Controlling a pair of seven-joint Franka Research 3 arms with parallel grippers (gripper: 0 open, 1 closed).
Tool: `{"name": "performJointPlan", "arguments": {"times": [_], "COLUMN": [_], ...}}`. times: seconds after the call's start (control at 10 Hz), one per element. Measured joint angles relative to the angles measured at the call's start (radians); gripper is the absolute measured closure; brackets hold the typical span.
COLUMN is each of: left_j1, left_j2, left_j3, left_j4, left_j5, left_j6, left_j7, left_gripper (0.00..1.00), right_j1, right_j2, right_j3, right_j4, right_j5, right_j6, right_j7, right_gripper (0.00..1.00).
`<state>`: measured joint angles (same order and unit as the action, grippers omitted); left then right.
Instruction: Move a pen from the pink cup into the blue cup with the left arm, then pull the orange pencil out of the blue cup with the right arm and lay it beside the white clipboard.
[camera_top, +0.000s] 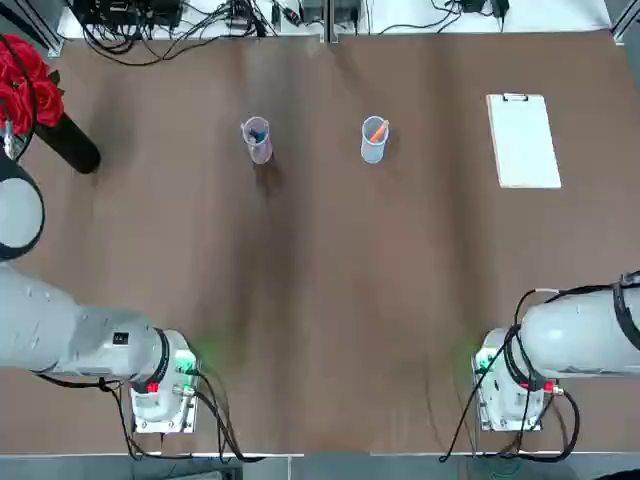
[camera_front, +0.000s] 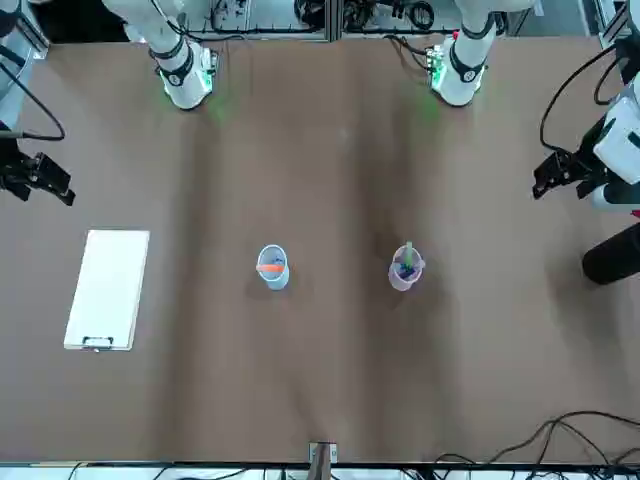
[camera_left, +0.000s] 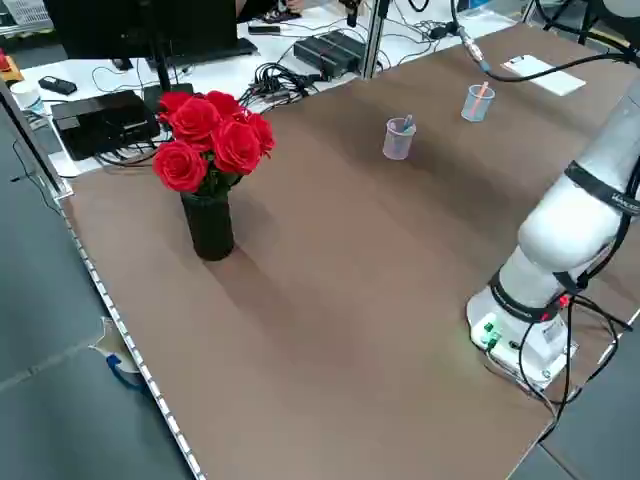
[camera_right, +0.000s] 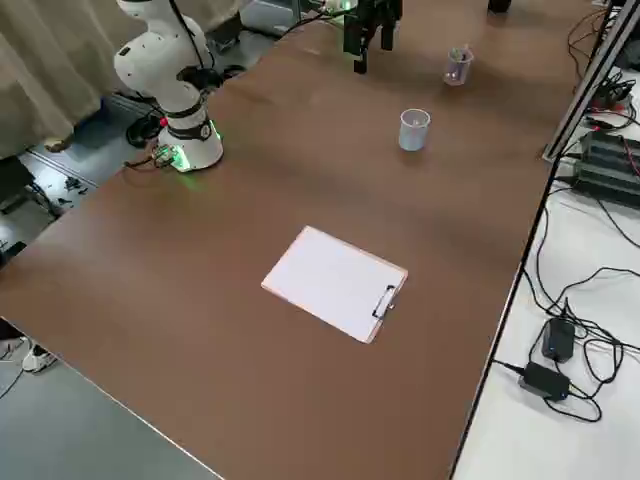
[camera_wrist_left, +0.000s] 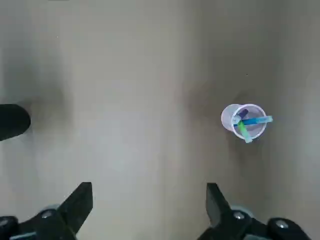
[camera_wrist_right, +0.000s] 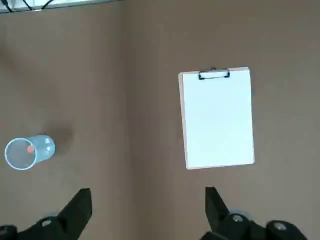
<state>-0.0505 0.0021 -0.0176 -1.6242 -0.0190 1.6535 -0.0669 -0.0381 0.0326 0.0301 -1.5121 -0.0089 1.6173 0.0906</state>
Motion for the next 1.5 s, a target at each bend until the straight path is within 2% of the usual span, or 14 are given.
{"name": "performJointPlan", "arguments": {"times": [0.7,1.1,1.5], "left_j1": [-0.005,-0.022,-0.038], "left_j2": [0.019,0.148,0.284], "left_j3": [-0.024,-0.189,-0.37], "left_j4": [0.024,0.095,0.094], "left_j5": [-0.001,0.033,0.206], "left_j6": [0.0,0.005,0.028], "left_j7": [-0.005,-0.088,-0.105], "left_gripper": [0.0,0.0,0.0], "right_j1": [0.0,0.0,0.0], "right_j2": [0.001,0.001,0.002], "right_j3": [0.0,0.0,0.0], "right_j4": [0.0,-0.001,-0.001], "right_j5": [0.0,0.0,0.0], "right_j6": [-0.002,-0.002,-0.002], "right_j7": [0.0,0.0,0.0], "right_gripper": [0.0,0.0,0.0]}}
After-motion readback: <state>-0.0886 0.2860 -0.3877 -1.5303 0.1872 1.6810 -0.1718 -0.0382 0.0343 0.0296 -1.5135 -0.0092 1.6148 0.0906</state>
